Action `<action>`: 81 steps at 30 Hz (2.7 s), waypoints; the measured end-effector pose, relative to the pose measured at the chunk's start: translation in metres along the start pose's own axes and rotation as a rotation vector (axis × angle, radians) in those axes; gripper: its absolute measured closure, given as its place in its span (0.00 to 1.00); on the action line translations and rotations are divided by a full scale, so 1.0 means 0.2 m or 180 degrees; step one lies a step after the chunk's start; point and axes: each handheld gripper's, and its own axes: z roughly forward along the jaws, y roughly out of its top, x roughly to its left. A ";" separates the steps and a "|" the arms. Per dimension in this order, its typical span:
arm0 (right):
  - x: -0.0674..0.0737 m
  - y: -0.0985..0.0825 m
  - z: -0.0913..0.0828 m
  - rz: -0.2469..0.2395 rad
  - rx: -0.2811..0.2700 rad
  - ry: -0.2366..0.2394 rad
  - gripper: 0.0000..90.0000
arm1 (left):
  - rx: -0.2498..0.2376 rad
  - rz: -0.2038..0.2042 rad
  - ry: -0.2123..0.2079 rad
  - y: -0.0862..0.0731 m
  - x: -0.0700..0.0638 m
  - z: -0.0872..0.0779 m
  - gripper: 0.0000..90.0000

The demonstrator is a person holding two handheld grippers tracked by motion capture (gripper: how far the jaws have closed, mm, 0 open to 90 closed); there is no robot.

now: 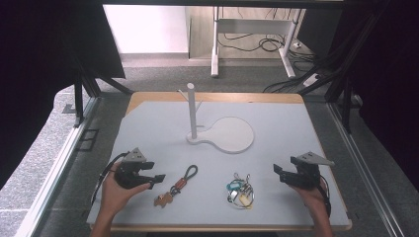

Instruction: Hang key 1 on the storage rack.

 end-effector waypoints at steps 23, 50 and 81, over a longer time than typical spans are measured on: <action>-0.10 -0.05 -0.05 0.0055 -0.0143 -0.0004 0.33 | 0.0188 -0.0131 0.0178 0.01 -0.03 -0.09 0.39; -0.11 -0.07 -0.05 0.0055 0.0029 -0.0235 0.34 | 0.0891 -0.0083 -0.0088 0.26 -0.12 0.09 0.46; -0.09 -0.08 -0.02 -0.0019 0.0195 -0.0338 0.33 | 0.1563 0.0268 0.0021 0.32 -0.25 0.39 0.58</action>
